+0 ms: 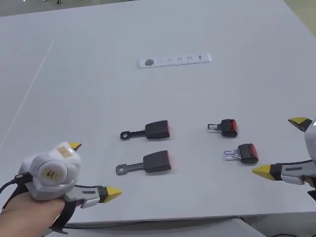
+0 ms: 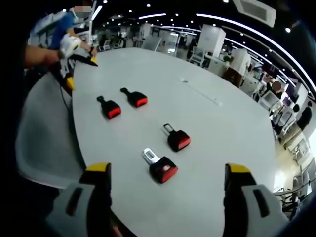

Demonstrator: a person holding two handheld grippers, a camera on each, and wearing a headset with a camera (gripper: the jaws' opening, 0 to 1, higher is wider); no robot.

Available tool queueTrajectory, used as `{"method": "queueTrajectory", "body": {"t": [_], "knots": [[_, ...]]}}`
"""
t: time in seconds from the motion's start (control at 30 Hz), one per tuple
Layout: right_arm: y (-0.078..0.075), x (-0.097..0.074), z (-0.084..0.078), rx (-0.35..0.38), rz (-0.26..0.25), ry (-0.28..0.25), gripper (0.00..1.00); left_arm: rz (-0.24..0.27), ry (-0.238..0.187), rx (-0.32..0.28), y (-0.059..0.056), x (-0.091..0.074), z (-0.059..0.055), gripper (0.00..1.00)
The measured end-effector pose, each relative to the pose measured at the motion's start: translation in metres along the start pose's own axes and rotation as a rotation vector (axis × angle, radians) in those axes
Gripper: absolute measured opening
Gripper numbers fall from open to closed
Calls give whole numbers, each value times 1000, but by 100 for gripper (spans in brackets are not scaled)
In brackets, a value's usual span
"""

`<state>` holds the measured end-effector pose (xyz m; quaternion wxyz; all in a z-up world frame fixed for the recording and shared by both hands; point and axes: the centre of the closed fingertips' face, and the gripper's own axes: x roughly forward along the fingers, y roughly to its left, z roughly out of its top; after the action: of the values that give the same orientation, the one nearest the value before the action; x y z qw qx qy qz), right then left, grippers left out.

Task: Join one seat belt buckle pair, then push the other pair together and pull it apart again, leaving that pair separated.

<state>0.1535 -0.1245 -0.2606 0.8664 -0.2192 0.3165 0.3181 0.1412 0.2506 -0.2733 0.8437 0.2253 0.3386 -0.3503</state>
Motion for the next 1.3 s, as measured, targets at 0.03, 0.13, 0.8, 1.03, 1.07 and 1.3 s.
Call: {"method": "queueTrajectory", "body": {"t": [0.03, 0.13, 0.8, 1.03, 1.07, 1.3], "knots": [[0, 0, 1, 5, -1, -1, 96, 2, 1, 1, 0, 0, 0, 100], [-1, -1, 2, 4, -2, -5, 95, 1, 0, 0, 0, 1, 0, 100], [7, 8, 3, -132, 107, 24, 66, -92, 51, 206, -22, 21, 5, 92], [16, 14, 3, -205, 162, 50, 60, -147, 46, 262, -28, 31, 18, 84], [17, 16, 4, -223, 169, 52, 59, -155, 46, 272, -30, 34, 20, 83], [21, 26, 2, -313, 224, 76, 51, -212, 49, 306, -38, 54, 29, 73]]}}
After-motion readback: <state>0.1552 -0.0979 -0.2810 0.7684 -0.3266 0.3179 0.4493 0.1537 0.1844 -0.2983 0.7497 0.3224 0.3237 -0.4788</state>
